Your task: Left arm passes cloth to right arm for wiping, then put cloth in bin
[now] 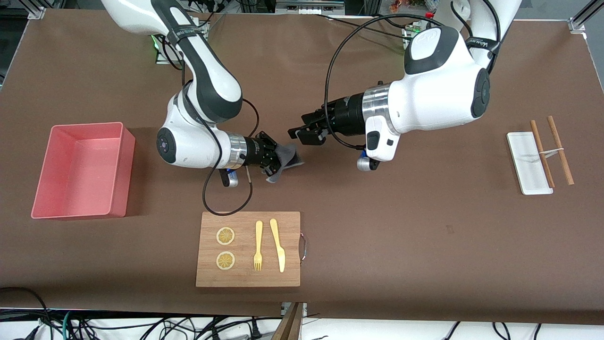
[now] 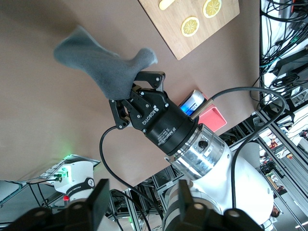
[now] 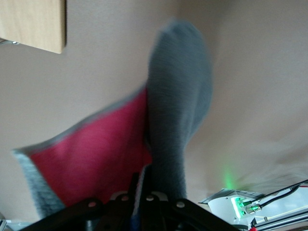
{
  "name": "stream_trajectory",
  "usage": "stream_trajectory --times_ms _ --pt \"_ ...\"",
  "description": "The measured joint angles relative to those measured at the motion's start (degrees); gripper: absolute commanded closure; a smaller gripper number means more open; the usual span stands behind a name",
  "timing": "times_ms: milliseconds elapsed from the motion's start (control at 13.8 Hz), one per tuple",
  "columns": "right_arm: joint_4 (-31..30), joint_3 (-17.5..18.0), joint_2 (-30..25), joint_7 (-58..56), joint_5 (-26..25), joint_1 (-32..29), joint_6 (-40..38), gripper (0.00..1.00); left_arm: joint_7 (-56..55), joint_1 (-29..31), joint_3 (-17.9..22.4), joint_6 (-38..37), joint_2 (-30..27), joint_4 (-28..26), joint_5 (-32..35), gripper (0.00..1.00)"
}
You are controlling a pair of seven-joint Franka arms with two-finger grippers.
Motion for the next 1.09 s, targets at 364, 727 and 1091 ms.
stream_trajectory --times_ms 364,727,1091 --pt "0.00 0.31 0.26 -3.44 -5.27 0.45 -2.72 1.00 0.00 0.66 0.15 -5.70 -0.09 0.12 0.73 0.00" --pt "-1.70 2.54 2.34 -3.50 -8.46 1.86 -4.73 1.00 0.04 3.68 0.25 -20.80 -1.13 0.35 16.70 0.00" --pt "-2.54 2.93 5.35 -4.74 -14.67 1.83 -4.71 1.00 0.51 4.39 0.37 -28.76 -1.48 0.23 38.80 0.00"
